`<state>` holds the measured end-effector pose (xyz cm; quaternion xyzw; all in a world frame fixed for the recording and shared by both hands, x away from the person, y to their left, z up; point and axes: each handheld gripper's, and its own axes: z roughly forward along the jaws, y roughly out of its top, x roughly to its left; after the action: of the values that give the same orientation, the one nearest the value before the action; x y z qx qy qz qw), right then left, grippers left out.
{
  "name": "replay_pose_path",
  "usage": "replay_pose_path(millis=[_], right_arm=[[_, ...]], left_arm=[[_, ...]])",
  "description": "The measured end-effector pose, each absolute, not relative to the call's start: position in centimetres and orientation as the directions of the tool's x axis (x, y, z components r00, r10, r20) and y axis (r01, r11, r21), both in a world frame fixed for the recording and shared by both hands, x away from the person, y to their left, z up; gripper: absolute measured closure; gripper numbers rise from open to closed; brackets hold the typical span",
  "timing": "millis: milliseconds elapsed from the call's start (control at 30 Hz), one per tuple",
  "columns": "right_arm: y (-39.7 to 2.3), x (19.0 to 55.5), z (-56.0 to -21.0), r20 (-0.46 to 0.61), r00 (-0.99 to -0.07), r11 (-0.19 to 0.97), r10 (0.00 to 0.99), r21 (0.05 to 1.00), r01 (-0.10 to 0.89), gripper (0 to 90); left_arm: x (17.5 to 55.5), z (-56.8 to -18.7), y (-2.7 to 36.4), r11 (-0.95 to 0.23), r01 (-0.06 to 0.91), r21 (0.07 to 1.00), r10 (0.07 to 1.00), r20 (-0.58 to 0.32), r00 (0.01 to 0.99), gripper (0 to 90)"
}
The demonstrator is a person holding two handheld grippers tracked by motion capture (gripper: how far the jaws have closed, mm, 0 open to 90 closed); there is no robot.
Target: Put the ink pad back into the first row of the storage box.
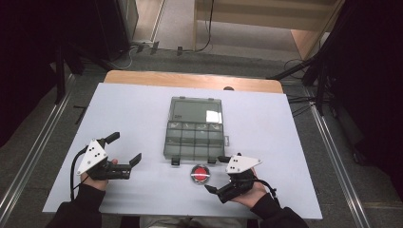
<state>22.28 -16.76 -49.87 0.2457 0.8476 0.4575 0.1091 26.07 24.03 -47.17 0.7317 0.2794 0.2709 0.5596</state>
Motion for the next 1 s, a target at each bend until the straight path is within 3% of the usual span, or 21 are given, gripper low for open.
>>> replay_pose_path(millis=[1000], right_arm=[[-11.9, 23.9, -51.9, 0.017, -0.893, 0.613, 0.449, 0.721, 0.322, 0.3]], left_arm=[[26.0, -47.1, 24.0, -0.214, 0.103, 0.971, 0.706, 0.081, 0.703, 0.0]])
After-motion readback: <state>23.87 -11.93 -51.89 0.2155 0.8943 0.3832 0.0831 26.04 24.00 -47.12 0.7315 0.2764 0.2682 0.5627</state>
